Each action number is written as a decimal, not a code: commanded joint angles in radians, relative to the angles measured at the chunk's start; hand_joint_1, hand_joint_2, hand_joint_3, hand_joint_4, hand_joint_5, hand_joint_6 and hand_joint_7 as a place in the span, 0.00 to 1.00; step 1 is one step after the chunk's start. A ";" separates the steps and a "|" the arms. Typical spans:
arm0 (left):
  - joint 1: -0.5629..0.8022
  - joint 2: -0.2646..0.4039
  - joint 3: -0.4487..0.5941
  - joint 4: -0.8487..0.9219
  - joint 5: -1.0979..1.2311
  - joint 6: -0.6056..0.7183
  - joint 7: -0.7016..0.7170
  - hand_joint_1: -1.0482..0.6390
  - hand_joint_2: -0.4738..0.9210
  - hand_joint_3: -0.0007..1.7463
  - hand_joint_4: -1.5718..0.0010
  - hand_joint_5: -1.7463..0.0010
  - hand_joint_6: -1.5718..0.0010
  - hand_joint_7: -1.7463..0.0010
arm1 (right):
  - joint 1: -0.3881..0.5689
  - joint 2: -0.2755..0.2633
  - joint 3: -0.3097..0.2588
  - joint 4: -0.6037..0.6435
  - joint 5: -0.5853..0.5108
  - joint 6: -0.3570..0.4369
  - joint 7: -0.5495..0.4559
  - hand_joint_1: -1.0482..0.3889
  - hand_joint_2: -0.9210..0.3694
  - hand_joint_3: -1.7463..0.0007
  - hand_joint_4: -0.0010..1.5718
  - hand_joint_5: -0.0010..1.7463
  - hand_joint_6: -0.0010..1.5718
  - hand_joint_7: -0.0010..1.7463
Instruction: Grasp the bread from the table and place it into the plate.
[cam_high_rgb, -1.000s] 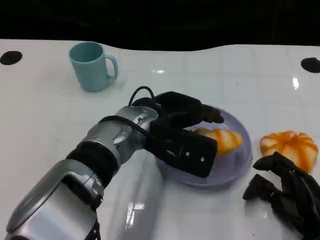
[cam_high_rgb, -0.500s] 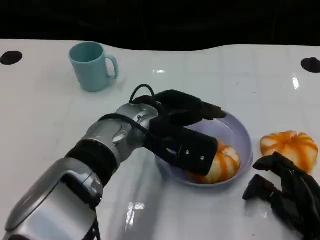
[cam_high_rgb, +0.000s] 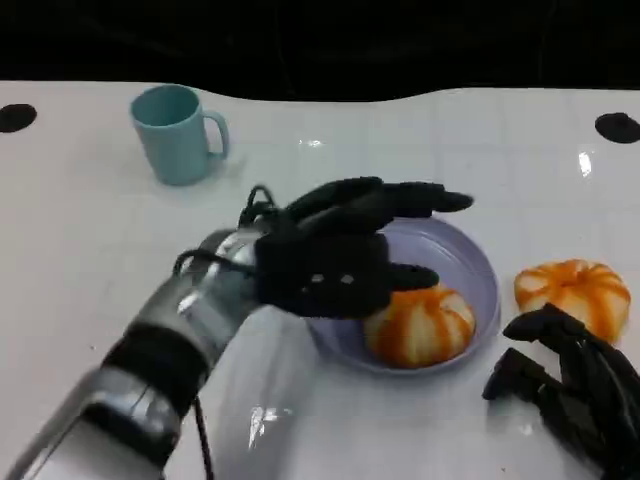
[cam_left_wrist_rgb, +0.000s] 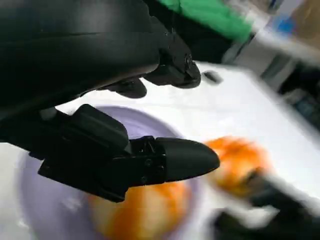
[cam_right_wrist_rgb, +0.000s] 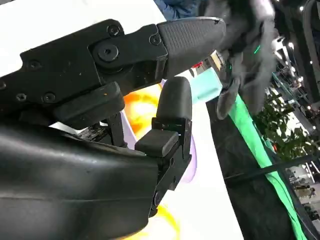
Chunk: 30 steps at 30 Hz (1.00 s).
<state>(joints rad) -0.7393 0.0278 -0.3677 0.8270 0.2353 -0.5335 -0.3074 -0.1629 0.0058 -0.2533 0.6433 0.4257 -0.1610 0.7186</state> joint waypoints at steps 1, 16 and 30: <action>0.271 0.029 0.207 -0.254 -0.376 0.040 -0.153 0.20 1.00 0.28 0.75 0.67 0.69 0.94 | 0.026 -0.018 -0.003 -0.010 -0.003 0.004 -0.015 0.35 0.00 0.91 0.40 0.89 0.41 0.67; 0.655 -0.054 0.411 -0.706 -0.935 0.595 -0.247 0.25 1.00 0.18 0.57 0.21 0.42 0.80 | 0.040 -0.017 0.006 -0.042 -0.005 0.022 -0.040 0.35 0.00 0.90 0.41 0.89 0.42 0.67; 0.793 -0.097 0.483 -0.727 -0.968 0.751 -0.216 0.29 1.00 0.23 0.46 0.00 0.61 0.00 | 0.050 -0.021 0.001 -0.061 0.000 0.037 -0.043 0.35 0.00 0.91 0.40 0.90 0.41 0.67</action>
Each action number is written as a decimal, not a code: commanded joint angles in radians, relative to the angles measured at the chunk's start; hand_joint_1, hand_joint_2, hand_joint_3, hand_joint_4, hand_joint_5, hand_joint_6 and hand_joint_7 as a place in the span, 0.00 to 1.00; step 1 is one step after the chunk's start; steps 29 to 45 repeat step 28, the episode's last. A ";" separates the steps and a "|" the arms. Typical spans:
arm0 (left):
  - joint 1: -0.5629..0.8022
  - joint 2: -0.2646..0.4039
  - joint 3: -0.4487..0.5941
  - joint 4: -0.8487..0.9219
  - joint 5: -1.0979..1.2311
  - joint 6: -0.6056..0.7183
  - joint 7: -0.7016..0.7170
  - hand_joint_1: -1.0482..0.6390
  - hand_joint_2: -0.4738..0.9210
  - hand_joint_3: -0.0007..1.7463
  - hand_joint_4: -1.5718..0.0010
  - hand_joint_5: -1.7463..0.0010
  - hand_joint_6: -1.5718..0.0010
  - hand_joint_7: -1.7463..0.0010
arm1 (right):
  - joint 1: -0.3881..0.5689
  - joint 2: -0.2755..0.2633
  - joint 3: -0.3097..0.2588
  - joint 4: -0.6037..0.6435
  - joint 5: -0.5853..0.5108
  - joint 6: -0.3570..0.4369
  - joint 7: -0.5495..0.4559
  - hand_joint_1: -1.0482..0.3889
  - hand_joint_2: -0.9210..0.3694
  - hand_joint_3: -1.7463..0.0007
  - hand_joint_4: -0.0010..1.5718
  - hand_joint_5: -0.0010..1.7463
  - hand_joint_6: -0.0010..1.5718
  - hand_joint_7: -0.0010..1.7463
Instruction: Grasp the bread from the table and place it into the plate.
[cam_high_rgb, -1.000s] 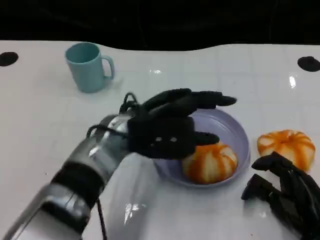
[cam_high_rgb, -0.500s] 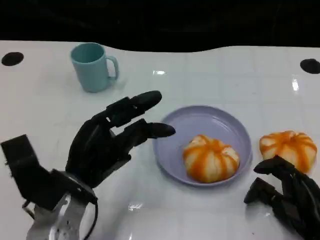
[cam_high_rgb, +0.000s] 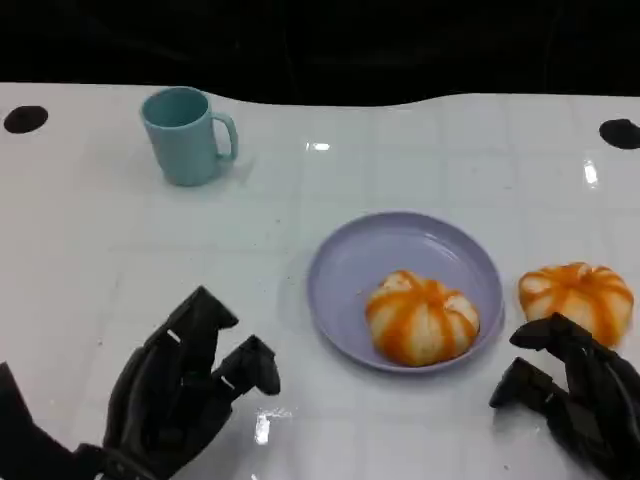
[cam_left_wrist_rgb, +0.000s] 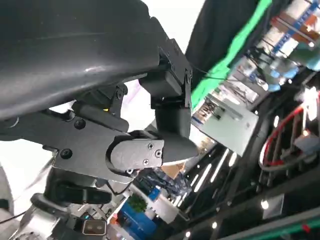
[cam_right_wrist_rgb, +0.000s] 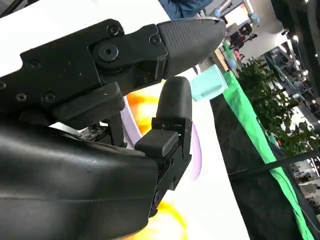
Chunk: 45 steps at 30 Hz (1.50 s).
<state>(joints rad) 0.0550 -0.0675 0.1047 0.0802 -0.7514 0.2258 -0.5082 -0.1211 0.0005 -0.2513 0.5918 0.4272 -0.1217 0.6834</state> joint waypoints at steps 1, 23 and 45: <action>-0.004 -0.001 0.013 0.029 0.024 -0.011 -0.019 0.29 1.00 0.23 0.46 0.00 0.61 0.00 | 0.010 -0.016 -0.001 -0.010 -0.002 -0.004 -0.010 0.35 0.00 0.92 0.40 0.90 0.42 0.67; -0.037 0.002 0.028 0.129 0.087 -0.050 -0.108 0.30 1.00 0.21 0.46 0.00 0.60 0.00 | -0.011 -0.022 -0.004 0.060 -0.015 -0.081 0.008 0.35 0.00 0.89 0.43 0.87 0.41 0.66; -0.048 -0.002 0.039 0.141 0.094 -0.041 -0.099 0.30 1.00 0.19 0.46 0.00 0.60 0.00 | -0.032 -0.034 0.000 0.095 -0.022 -0.092 0.023 0.34 0.00 0.88 0.43 0.88 0.40 0.67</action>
